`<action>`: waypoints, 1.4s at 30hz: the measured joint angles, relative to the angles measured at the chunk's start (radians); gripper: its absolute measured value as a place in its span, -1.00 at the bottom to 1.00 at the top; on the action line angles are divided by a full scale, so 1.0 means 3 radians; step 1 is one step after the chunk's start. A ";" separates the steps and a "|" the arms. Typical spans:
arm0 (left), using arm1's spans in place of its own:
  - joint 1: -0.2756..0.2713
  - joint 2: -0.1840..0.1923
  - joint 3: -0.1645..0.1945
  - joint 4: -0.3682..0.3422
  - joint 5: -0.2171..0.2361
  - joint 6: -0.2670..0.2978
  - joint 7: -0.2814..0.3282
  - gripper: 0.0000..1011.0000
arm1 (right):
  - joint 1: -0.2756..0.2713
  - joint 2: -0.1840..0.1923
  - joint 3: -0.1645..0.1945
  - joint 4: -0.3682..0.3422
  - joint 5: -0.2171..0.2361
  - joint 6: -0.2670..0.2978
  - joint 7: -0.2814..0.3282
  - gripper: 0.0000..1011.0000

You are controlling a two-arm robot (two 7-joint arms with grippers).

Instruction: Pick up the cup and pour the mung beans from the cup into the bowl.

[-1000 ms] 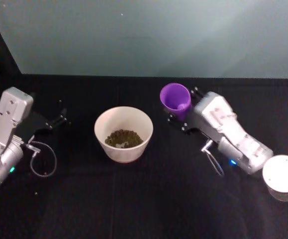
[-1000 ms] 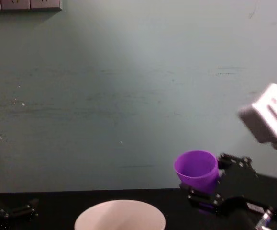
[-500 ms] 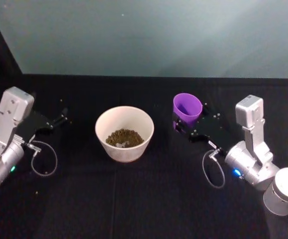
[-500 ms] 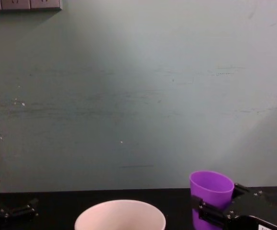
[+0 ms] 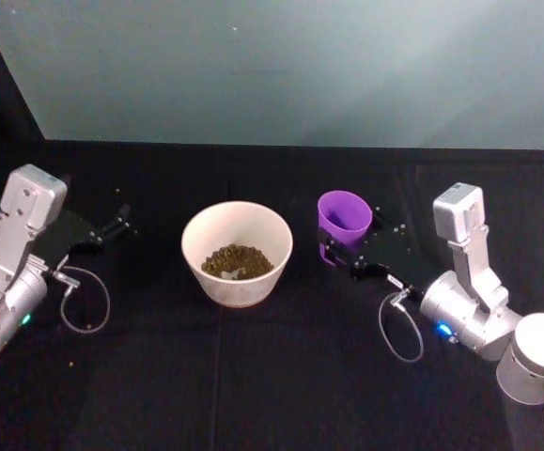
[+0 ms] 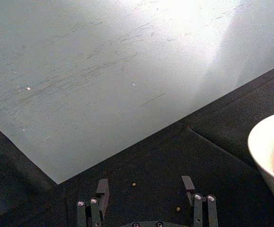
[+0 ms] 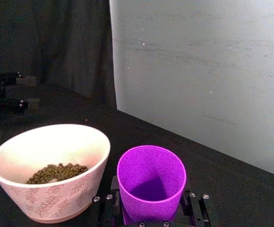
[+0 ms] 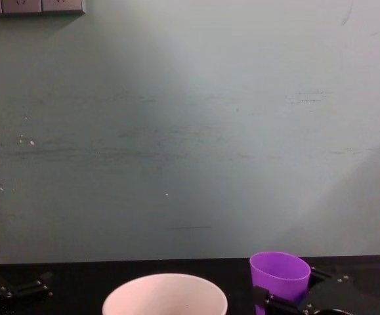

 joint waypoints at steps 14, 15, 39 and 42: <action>0.0000 0.0000 0.0000 0.0000 0.0000 0.0000 0.0000 0.98 | 0.0024 0.0018 -0.0072 0.0059 0.0086 0.0026 0.0010 0.58; 0.0000 0.0000 0.0000 0.0000 0.0000 0.0000 0.0000 0.98 | 0.0024 0.0017 -0.0072 0.0062 0.0099 0.0017 0.0014 0.63; 0.0000 0.0000 0.0000 0.0000 0.0000 0.0000 0.0000 0.98 | -0.0109 0.0130 0.0004 -0.0509 0.0238 0.0073 -0.0048 0.98; 0.0000 0.0000 0.0000 0.0000 0.0000 0.0000 0.0000 0.98 | -0.0123 0.0153 0.0020 -0.0629 0.0255 0.0106 -0.0076 0.98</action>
